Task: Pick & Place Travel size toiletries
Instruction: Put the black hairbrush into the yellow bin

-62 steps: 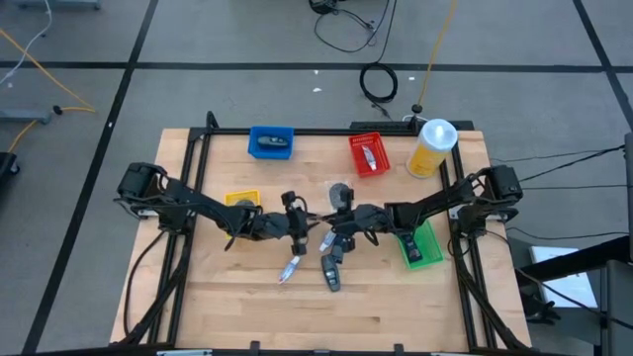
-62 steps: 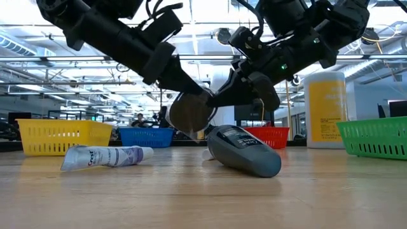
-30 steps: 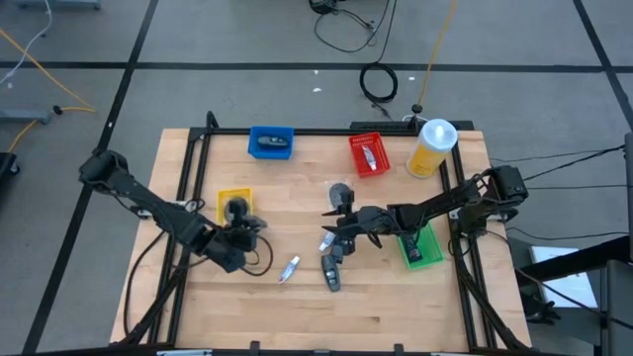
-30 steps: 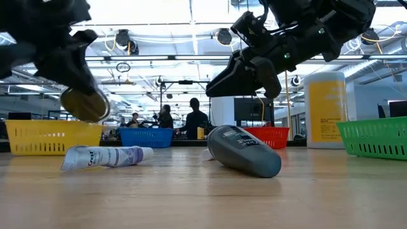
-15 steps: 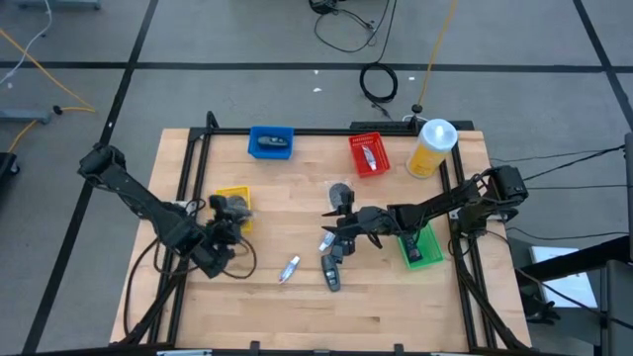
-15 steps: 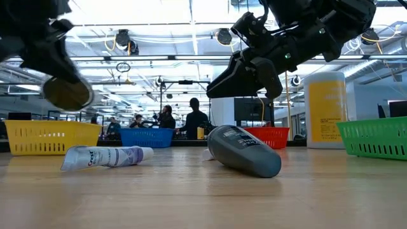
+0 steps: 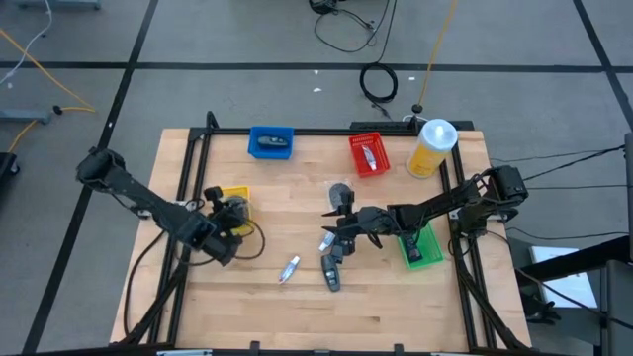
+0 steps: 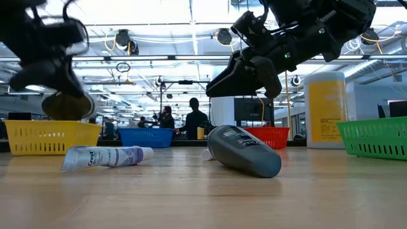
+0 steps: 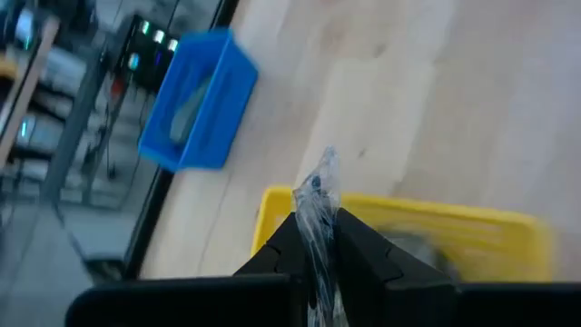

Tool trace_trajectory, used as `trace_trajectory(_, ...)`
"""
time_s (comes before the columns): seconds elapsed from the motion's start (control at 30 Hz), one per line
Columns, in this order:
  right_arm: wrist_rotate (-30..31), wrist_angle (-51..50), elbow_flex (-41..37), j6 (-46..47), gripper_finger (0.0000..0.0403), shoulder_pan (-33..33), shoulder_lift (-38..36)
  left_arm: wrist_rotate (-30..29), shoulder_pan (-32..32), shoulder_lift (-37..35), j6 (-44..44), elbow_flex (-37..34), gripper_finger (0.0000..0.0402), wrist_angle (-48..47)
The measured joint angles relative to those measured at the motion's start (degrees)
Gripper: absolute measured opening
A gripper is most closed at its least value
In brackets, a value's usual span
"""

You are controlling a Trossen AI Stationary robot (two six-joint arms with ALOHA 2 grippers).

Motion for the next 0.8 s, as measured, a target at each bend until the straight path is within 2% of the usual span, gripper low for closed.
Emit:
trace_trajectory(0.2,0.0,0.0,0.0,0.0,0.0155,0.0,0.0,4.5,5.4,-0.1,-5.4,-3.2,0.0018,-0.1)
trace_trajectory(0.3,0.0,0.0,0.0,0.0,0.0155,0.0,0.0,5.5,7.3,-0.1,-6.4,-2.4,0.0031,0.0)
trace_trajectory(0.4,0.0,0.0,0.0,0.0,0.0155,0.0,0.0,9.2,8.8,-0.2,-6.7,-2.0,0.0073,0.1)
trace_trajectory(0.53,0.0,0.0,0.0,0.0,0.0155,0.0,0.0,13.2,10.1,-0.5,-8.0,-1.2,0.0149,-0.1)
trace_trajectory(0.63,0.0,0.0,0.0,0.0,0.0155,0.0,0.0,17.8,11.0,-0.6,-8.8,1.4,0.0195,-1.9)
trace_trajectory(0.8,0.0,0.0,0.0,0.0,0.0155,0.0,0.0,17.9,11.0,-0.7,-17.4,6.4,0.0218,-6.2)
